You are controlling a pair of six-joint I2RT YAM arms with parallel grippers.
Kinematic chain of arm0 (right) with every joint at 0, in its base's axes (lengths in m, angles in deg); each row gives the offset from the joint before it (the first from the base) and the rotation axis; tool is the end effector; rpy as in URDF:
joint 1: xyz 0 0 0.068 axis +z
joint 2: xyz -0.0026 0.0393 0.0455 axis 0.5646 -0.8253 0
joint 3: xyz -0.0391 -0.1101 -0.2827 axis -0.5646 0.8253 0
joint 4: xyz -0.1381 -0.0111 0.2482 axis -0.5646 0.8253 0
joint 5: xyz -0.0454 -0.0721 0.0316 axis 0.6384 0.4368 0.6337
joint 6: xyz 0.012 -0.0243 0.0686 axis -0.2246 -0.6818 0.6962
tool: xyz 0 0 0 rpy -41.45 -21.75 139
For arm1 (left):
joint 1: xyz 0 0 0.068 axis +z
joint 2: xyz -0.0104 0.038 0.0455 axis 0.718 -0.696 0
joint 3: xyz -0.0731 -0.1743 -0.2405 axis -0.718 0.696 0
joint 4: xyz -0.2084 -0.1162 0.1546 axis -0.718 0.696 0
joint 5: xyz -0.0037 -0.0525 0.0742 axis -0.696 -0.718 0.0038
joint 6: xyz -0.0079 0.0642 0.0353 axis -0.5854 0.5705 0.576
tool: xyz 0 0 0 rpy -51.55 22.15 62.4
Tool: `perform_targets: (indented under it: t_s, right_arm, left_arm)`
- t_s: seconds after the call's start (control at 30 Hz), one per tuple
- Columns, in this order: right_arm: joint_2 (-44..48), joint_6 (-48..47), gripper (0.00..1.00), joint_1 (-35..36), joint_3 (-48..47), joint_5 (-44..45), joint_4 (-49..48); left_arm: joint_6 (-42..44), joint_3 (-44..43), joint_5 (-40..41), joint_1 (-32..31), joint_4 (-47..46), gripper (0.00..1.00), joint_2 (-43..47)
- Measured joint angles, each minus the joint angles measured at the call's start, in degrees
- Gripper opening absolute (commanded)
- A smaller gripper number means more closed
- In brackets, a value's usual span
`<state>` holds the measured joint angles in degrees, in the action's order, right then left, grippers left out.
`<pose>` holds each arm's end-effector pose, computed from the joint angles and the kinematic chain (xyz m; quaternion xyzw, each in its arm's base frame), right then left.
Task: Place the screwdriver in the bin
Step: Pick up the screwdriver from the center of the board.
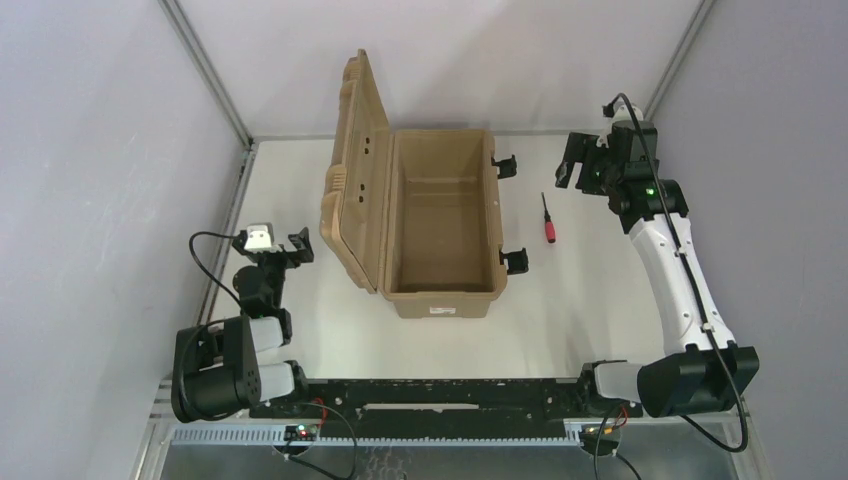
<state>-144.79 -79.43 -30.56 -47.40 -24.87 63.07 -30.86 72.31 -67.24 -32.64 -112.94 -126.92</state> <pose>0.3112 0.0198 0.4161 0.0322 0.8703 0.0412 0.4897 0.2291 0.0403 0.1857 -0.0223 0.6854 -0.0133 0.7277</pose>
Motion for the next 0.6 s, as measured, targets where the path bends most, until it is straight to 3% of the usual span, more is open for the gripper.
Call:
perform_targets:
  t_s: [0.6]
  right_arm:
    - [-0.2,-0.9,0.91,0.0,-1.1,-1.4,-2.3]
  left_arm:
    - [0.0,0.0,0.0,0.0,0.0,1.00,0.0]
